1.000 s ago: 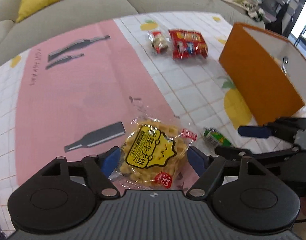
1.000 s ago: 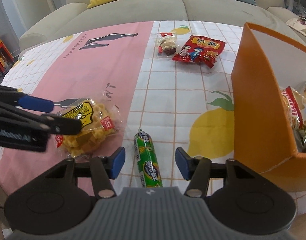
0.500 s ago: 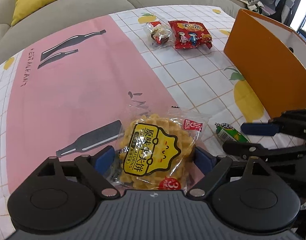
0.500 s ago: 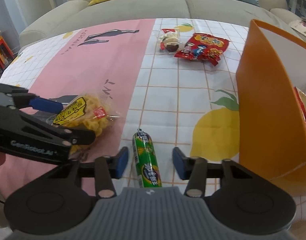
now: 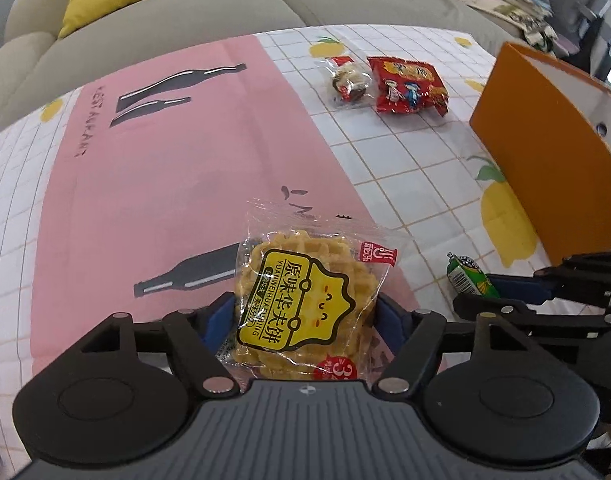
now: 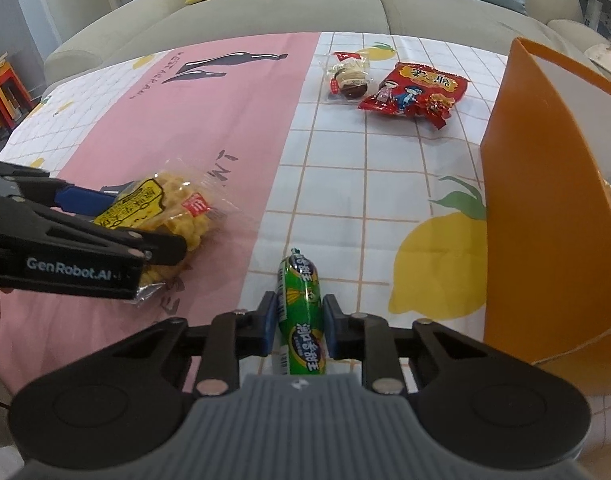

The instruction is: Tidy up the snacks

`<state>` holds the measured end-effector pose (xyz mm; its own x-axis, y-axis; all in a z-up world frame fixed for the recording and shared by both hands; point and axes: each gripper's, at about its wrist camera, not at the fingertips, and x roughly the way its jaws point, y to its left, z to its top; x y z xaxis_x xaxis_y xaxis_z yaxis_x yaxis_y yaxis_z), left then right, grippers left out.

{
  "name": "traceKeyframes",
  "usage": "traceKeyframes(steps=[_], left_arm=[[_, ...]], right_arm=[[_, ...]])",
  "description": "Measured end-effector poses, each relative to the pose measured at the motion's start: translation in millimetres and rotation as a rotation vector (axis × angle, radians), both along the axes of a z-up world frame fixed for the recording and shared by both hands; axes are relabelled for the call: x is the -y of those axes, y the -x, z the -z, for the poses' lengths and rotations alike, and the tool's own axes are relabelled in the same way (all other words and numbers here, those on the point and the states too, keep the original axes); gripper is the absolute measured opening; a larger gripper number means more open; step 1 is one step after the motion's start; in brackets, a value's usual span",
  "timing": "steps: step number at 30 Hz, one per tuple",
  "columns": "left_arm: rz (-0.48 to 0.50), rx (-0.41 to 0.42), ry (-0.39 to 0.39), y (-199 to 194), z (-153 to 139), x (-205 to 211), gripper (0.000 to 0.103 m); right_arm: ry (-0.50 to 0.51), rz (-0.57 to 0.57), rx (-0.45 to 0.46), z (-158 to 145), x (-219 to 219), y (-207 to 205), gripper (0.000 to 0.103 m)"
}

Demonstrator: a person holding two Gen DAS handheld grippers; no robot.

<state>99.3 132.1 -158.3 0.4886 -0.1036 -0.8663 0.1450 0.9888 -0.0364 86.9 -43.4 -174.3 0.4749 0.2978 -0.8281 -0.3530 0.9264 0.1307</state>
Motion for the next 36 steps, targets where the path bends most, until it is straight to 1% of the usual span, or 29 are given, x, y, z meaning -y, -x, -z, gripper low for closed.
traceKeyframes(steps=[6,12,19,25,29,36], left_arm=[[-0.068,0.003,0.062,7.5,-15.8,-2.2,0.083],[-0.142,-0.002,0.153,14.8,-37.0,-2.5,0.083],[-0.172,0.011,0.194,21.0,-67.1,5.0,0.083],[-0.171,0.034,0.240,24.6,-95.2,13.4,0.083],[-0.154,0.051,0.265,25.7,-114.0,24.0,0.083],[-0.089,0.070,0.293,19.3,-140.0,57.2,0.083]], right_arm=[[-0.055,0.022,0.017,-18.1,5.7,0.8,0.021],[-0.127,0.062,0.002,-38.8,17.1,-0.9,0.021],[-0.194,0.086,0.024,-75.1,32.7,0.9,0.021],[-0.234,0.082,0.031,-106.7,50.7,3.9,0.021],[-0.275,0.101,0.035,-127.5,73.6,3.1,0.021],[-0.306,0.137,0.089,-165.4,120.2,-1.3,0.021]])
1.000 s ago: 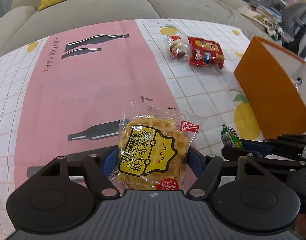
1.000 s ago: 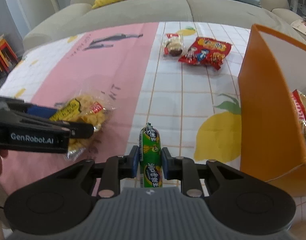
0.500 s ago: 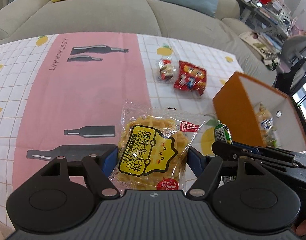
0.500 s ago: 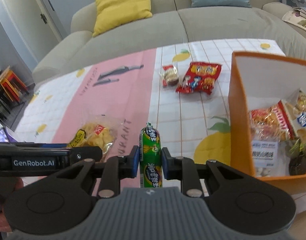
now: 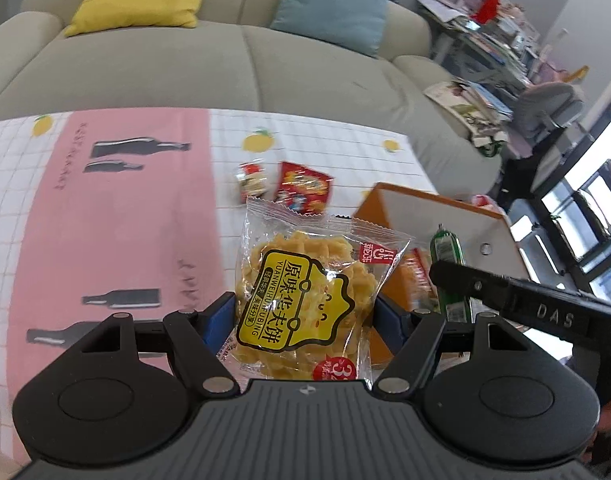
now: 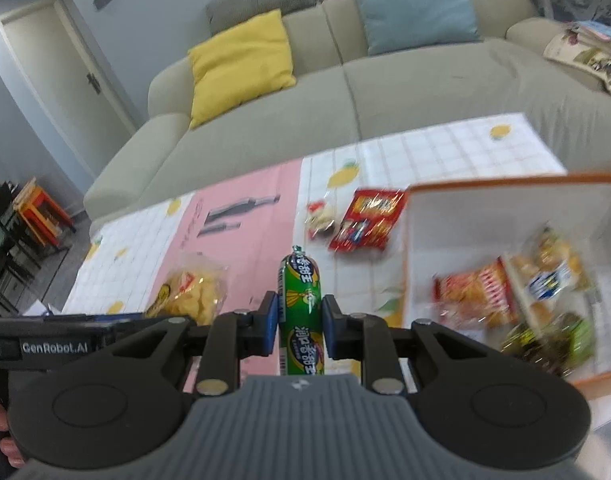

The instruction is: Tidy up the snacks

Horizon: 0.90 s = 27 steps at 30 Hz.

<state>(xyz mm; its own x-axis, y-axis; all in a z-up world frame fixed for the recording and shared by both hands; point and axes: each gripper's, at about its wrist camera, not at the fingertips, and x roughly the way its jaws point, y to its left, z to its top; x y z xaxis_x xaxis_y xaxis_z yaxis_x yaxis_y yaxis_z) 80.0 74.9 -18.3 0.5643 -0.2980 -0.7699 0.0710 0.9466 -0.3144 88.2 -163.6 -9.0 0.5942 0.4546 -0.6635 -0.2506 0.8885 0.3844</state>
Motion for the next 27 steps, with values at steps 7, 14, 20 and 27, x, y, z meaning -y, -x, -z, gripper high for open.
traceKeyframes(steps=[7,14,20,27], left_arm=[[0.096,0.016,0.029,-21.9,-17.8,48.4,0.083],[0.220,0.015,0.041,-50.4,-21.5,112.9,0.083],[0.305,-0.010,0.016,-70.9,-6.1,157.8,0.083],[0.392,-0.045,-0.051,-93.3,22.2,196.2,0.083]], right_arm=[[0.068,0.056,0.027,-16.0,49.3,-12.1,0.021],[0.144,0.123,0.029,-16.7,97.8,-21.8,0.021],[0.192,0.172,-0.015,-0.3,132.9,-30.3,0.021],[0.259,0.193,-0.083,33.0,155.9,-45.6,0.021]])
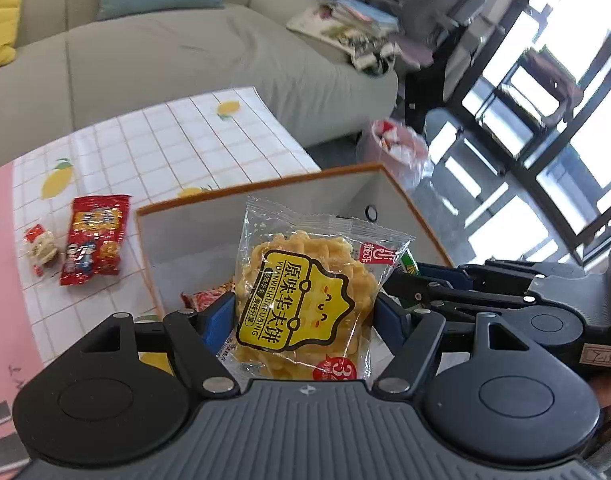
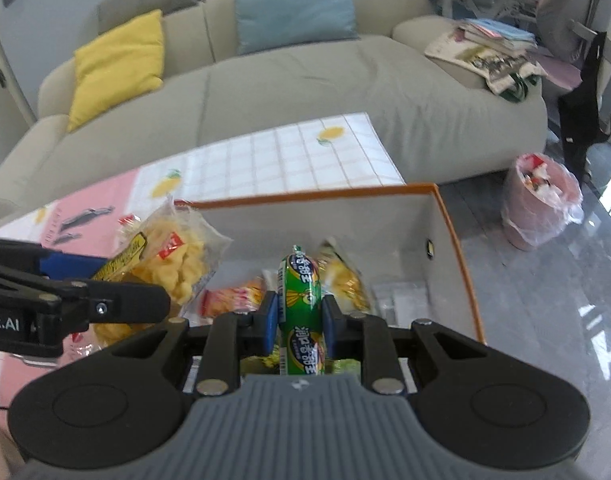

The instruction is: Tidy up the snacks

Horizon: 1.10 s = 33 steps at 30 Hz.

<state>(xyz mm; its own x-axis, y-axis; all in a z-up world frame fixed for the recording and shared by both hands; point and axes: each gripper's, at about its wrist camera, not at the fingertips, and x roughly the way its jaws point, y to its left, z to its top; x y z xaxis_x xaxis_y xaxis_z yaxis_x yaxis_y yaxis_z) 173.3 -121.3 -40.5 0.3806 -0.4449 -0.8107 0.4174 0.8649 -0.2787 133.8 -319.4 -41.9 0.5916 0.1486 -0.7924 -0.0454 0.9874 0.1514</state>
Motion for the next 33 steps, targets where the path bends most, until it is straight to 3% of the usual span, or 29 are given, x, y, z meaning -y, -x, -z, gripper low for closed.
traceKeyframes(steps=[15,24,31,33], left_arm=[[0.081,-0.040,-0.117,-28.4,47.6,35.5,0.083],[0.108,-0.065,-0.175,-34.4,67.2,42.3,0.085],[0.118,-0.057,-0.224,-33.1,72.9,44.6,0.094],[0.119,-0.054,-0.208,-32.4,70.7,42.9,0.103]], right_arm=[[0.137,-0.049,-0.080,43.2,7.2,-21.5,0.021],[0.155,-0.067,-0.120,61.7,10.3,-27.9,0.021],[0.154,-0.059,-0.144,70.6,12.5,-29.6,0.021],[0.152,-0.054,-0.151,71.8,13.6,-29.2,0.021]])
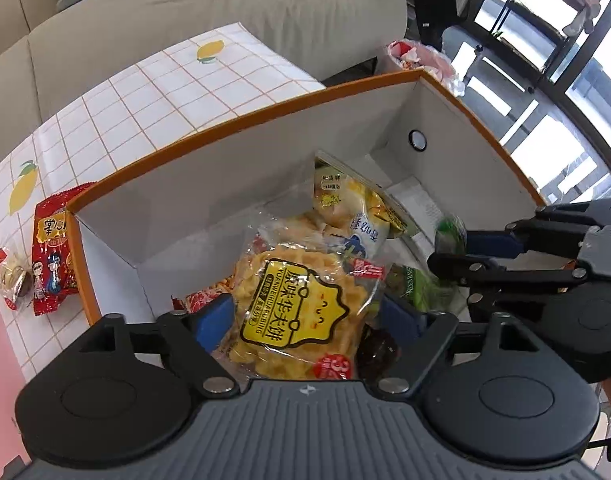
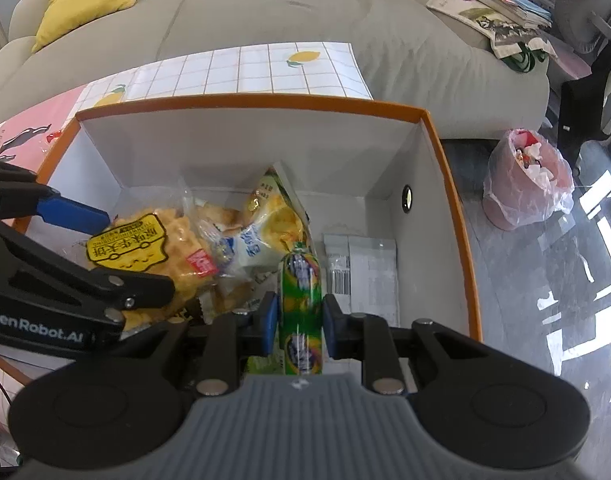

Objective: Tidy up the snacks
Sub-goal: 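Open both tools inside the box to drop the waffle pack and sausage, then withdraw both tools from the box toward the remaining snacks on the table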

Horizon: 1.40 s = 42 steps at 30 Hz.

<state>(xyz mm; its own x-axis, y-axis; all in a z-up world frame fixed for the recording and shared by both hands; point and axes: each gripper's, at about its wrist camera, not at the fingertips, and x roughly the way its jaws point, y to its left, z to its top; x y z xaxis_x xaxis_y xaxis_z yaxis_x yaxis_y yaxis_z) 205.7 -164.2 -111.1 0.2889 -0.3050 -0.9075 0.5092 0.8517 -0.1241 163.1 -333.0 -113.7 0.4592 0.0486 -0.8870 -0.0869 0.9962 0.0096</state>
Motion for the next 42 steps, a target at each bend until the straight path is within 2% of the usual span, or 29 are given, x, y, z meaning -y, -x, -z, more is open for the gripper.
traceKeyframes(steps=[6,10,17,23,32,35,37,38,42], left_arm=[[-0.016,0.021,0.027,2.0,-10.5,-5.3,0.103],[-0.029,0.035,0.046,5.5,-20.5,-8.8,0.103],[-0.044,0.073,0.124,13.9,-46.7,-18.6,0.103],[-0.065,0.107,0.180,21.9,-69.9,-30.5,0.103],[-0.123,0.158,0.235,45.9,-95.5,-66.9,0.103],[-0.160,0.124,0.280,50.0,-95.9,-88.8,0.103],[-0.189,0.095,0.305,51.9,-93.1,-103.9,0.092],[-0.204,0.089,0.313,52.7,-91.5,-111.8,0.082],[-0.261,0.101,0.309,55.4,-85.4,-141.8,0.065]], right_arm=[[-0.007,0.014,0.007,-2.1,3.2,3.8,0.023],[-0.001,0.013,0.022,-8.6,0.9,5.5,0.040],[-0.018,0.032,0.075,-28.6,-1.9,16.3,0.061],[-0.046,0.084,0.141,-50.0,-5.3,34.6,0.074],[-0.127,0.157,0.251,-75.6,-36.1,64.8,0.077],[-0.156,0.167,0.276,-79.4,-49.2,72.6,0.077],[-0.178,0.176,0.285,-81.0,-56.5,75.7,0.077],[-0.192,0.179,0.288,-81.9,-60.7,76.7,0.077],[-0.239,0.172,0.294,-84.0,-81.8,77.4,0.077]])
